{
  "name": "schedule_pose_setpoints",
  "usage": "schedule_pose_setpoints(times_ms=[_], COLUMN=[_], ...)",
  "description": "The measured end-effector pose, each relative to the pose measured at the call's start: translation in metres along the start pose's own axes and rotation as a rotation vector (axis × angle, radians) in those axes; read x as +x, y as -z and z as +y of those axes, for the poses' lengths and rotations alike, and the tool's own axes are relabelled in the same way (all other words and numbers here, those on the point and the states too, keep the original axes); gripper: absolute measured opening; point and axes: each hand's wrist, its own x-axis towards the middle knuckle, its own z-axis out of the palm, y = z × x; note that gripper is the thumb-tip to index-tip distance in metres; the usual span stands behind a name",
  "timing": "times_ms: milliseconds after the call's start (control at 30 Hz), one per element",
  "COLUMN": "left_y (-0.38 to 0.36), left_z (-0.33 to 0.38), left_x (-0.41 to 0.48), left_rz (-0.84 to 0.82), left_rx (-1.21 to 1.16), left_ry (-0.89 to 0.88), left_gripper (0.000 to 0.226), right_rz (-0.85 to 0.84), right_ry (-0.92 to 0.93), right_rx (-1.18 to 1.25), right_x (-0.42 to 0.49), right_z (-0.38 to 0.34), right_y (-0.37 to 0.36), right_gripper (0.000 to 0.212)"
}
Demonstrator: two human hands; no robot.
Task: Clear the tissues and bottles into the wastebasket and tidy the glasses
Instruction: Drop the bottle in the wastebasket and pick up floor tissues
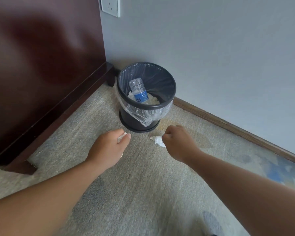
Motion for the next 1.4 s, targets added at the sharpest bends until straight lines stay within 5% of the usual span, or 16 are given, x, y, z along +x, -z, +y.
schedule_pose_setpoints(times_ms=[600, 1400], left_y=[-0.027, -0.093], left_z=[0.062, -0.083], left_x=[0.018, 0.068], left_rz=[0.139, -0.053], left_rx=[0.148, 0.063], left_ry=[0.31, 0.227], left_gripper=[0.024, 0.029], right_rz=[-0.247, -0.17], right_ry=[0.103, 0.037], right_rx=[-0.032, -0.225], right_x=[0.08, 0.141], right_z=[0.073, 0.12], right_y=[0.012, -0.128], right_gripper=[0.032, 0.047])
